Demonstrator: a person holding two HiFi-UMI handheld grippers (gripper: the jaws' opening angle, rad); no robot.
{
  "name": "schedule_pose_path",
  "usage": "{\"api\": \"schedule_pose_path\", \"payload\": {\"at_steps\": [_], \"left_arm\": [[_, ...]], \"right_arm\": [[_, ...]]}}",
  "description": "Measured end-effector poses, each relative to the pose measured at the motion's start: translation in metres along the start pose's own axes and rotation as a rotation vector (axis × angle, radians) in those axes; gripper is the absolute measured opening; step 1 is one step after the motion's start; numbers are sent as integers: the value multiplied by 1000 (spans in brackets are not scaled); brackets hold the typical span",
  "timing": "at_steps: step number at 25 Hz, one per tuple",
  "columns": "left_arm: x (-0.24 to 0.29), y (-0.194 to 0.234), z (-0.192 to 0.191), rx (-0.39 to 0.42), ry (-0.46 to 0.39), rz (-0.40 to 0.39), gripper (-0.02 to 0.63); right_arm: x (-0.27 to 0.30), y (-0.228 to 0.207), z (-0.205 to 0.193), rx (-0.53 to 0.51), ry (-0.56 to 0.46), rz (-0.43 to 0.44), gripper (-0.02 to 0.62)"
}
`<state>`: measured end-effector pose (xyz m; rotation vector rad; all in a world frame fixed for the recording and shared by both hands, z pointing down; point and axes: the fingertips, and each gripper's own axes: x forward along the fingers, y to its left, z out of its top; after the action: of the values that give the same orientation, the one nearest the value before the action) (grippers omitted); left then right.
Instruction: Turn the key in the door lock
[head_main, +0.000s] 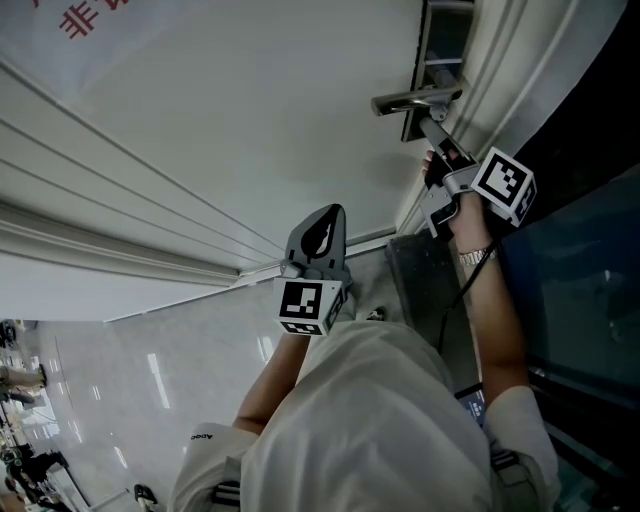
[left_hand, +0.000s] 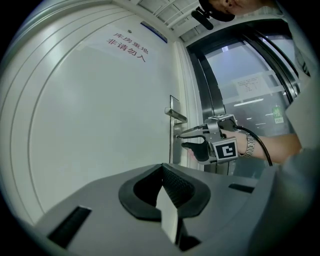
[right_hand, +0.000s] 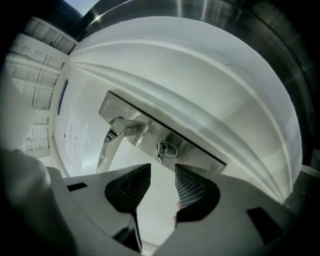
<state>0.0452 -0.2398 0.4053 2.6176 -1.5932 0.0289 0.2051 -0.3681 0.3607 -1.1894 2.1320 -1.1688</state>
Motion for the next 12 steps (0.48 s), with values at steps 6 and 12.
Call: {"api": "schedule_pose_path", "payload": {"at_steps": [6,12], "left_arm": [[-4,-8,2,7,-10,-5,9],[-3,-20,7,11,-30,-22,8]], "right_arm": [[-12,4,4,-470,17,-131,126],[-12,10,5,-1220,84,-349,126]]}}
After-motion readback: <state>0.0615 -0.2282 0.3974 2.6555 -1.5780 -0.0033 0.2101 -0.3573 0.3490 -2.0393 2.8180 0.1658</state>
